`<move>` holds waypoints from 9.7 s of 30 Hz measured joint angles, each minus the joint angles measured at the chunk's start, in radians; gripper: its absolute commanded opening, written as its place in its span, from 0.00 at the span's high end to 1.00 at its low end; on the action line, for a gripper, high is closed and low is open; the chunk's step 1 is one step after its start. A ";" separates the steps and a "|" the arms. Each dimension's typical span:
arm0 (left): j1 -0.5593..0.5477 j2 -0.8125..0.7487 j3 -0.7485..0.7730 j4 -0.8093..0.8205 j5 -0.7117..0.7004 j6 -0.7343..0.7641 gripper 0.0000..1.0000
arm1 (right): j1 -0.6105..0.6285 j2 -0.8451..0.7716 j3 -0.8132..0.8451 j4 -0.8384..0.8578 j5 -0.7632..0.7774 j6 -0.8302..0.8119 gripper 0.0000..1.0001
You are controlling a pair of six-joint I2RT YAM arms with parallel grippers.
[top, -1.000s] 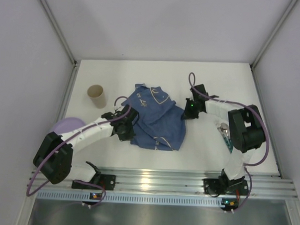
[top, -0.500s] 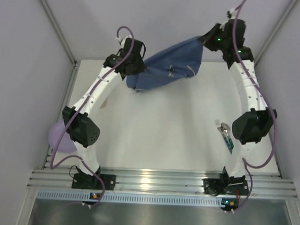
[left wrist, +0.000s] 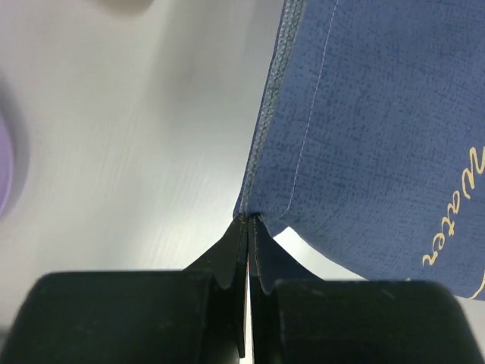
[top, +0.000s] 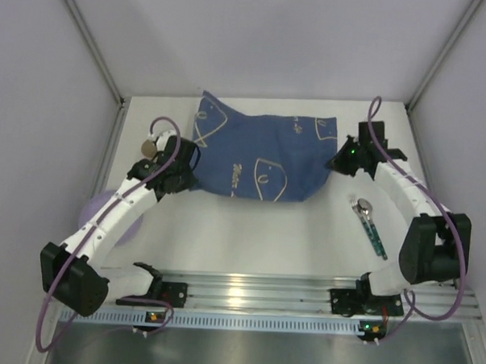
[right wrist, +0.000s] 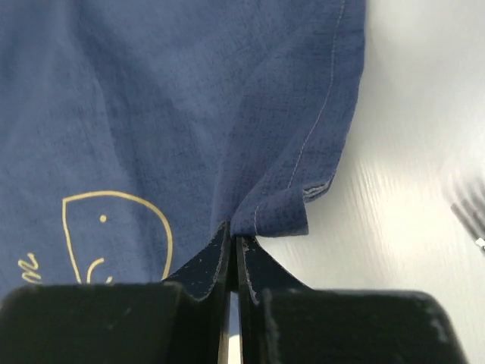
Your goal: Set the dinner table for one person
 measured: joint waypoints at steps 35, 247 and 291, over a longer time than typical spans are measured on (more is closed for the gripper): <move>0.000 -0.093 0.086 -0.285 -0.076 -0.182 0.02 | 0.076 -0.337 -0.133 -0.617 -0.124 -0.206 0.00; 0.576 0.349 -0.237 0.100 0.096 0.403 0.67 | 0.109 0.267 0.755 -0.500 0.222 -0.233 0.00; -0.547 0.916 0.624 -0.162 0.128 0.058 0.58 | 0.074 -0.327 0.182 -0.709 0.490 -0.187 0.00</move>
